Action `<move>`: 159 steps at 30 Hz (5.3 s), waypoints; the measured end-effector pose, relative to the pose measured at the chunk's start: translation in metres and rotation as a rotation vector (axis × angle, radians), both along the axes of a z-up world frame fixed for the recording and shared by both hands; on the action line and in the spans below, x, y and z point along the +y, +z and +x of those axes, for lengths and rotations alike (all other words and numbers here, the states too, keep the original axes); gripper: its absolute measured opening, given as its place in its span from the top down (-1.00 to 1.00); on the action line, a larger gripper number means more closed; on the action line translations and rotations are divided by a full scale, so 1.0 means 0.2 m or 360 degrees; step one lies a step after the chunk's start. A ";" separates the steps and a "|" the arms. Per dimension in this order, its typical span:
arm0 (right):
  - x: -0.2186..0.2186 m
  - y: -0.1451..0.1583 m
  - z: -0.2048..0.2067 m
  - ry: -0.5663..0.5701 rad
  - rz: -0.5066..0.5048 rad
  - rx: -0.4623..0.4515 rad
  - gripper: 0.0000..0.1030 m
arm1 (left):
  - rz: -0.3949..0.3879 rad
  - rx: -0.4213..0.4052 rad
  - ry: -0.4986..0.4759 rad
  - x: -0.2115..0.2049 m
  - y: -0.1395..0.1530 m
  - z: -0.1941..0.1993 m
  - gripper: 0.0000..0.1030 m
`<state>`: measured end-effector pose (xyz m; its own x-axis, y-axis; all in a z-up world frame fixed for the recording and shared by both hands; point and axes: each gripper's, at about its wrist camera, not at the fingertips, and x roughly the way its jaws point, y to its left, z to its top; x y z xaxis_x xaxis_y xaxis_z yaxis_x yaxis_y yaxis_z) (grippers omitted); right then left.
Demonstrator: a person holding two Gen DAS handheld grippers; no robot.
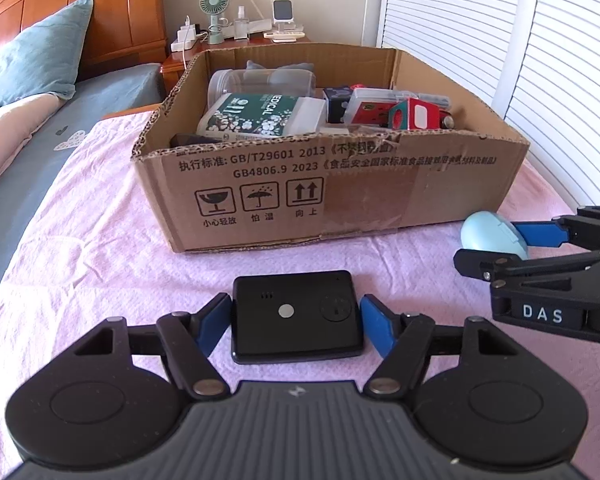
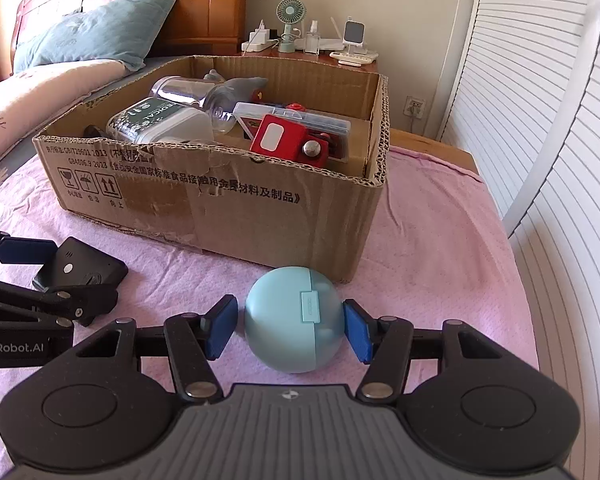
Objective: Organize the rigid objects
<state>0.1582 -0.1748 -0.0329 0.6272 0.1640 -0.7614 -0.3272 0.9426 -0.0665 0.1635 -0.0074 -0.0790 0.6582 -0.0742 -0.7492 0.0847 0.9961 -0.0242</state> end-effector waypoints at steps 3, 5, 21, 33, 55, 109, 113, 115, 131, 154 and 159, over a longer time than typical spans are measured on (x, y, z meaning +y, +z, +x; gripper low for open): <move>0.00 0.01 0.00 0.0000 0.0001 0.0026 -0.12 | 0.0004 0.0018 -0.0027 0.00 0.01 0.00 -0.36; 0.00 0.01 -0.01 0.0009 -0.0013 0.0030 -0.12 | 0.0019 0.0027 -0.0057 0.00 0.02 0.00 -0.36; -0.01 0.20 -0.14 0.0110 -0.0074 0.0030 -0.12 | 0.0079 0.0025 -0.0348 0.02 0.17 -0.11 -0.35; -0.02 0.51 -0.02 0.0137 -0.0009 -0.0104 -0.12 | 0.0041 -0.0068 -0.0440 0.10 0.36 -0.14 -0.35; 0.04 0.38 0.67 -0.0187 0.0171 -0.0032 -1.00 | 0.0052 -0.0134 -0.0393 0.14 0.46 -0.07 -0.35; -0.34 0.44 -0.28 -0.0642 0.0232 0.0087 -1.00 | 0.0051 -0.0056 -0.0466 -0.33 0.56 0.70 -0.84; -0.30 0.49 -0.32 -0.0618 0.0216 0.0061 -1.00 | 0.0056 -0.0135 -0.0464 -0.25 0.67 0.52 -0.89; -0.28 0.51 -0.33 -0.0598 0.0200 0.0040 -1.00 | 0.0061 -0.0186 -0.0462 -0.21 0.72 0.41 -0.91; -0.11 0.56 -0.48 -0.0542 0.0112 0.0029 -1.00 | 0.0153 -0.0257 -0.0018 -0.04 0.61 -0.37 -0.92; -0.01 0.55 -0.55 -0.0502 0.0105 0.0046 -1.00 | 0.0123 -0.0137 0.0164 0.06 0.56 -0.46 -0.92; -0.01 0.55 -0.54 -0.0501 0.0103 0.0045 -1.00 | 0.0106 -0.0122 0.0159 0.06 0.55 -0.46 -0.92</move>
